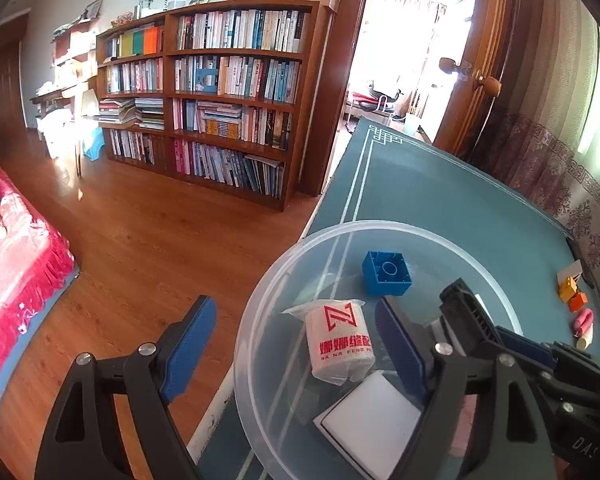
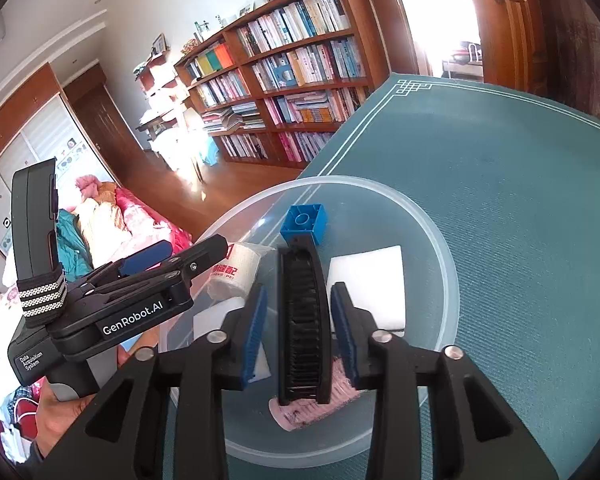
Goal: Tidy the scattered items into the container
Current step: 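Open both tools to drop the roll and comb into the bowl, then move both open tools from the bowl toward the pink roller and white tube, then grasp the white tube with the right tool while the left tool grasps the pink foam roller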
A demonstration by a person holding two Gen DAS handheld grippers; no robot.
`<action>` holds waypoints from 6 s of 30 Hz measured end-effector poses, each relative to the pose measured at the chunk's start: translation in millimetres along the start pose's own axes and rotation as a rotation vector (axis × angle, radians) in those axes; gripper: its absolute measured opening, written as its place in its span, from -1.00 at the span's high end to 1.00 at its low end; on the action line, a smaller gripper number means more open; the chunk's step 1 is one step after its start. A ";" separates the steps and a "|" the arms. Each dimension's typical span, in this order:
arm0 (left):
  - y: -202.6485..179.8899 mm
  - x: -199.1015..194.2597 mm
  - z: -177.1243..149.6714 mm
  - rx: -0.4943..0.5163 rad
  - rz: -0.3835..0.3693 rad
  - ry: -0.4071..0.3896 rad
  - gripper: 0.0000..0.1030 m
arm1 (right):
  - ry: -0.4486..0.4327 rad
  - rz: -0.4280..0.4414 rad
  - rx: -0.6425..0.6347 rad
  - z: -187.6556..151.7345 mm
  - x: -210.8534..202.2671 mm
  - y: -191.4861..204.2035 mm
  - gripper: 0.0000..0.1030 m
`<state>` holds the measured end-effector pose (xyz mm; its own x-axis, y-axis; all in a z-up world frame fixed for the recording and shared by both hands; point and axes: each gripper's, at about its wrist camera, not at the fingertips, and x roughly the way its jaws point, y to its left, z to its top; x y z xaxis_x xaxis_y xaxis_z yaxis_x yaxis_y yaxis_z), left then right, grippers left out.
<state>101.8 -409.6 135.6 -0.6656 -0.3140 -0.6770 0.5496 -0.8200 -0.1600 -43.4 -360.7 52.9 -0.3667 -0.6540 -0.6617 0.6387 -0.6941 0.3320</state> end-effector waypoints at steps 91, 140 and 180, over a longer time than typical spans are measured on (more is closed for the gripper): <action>-221.9 -2.1 -34.4 0.405 -0.159 0.095 -0.68 | -0.150 -0.637 0.505 -90.4 -172.1 -263.5 -0.07; -370.6 42.7 -48.5 0.630 -0.448 0.233 -0.68 | -0.188 -0.707 0.486 -112.0 -221.2 -318.4 0.46; -423.3 58.3 -63.9 0.689 -0.499 0.203 0.22 | -0.224 -0.672 0.521 -116.9 -224.7 -320.0 0.45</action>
<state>-137.4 -50.3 118.0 -0.6081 0.1961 -0.7693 -0.2528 -0.9664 -0.0465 -86.2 43.5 16.8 -0.7129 -0.0631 -0.6985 -0.1303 -0.9667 0.2204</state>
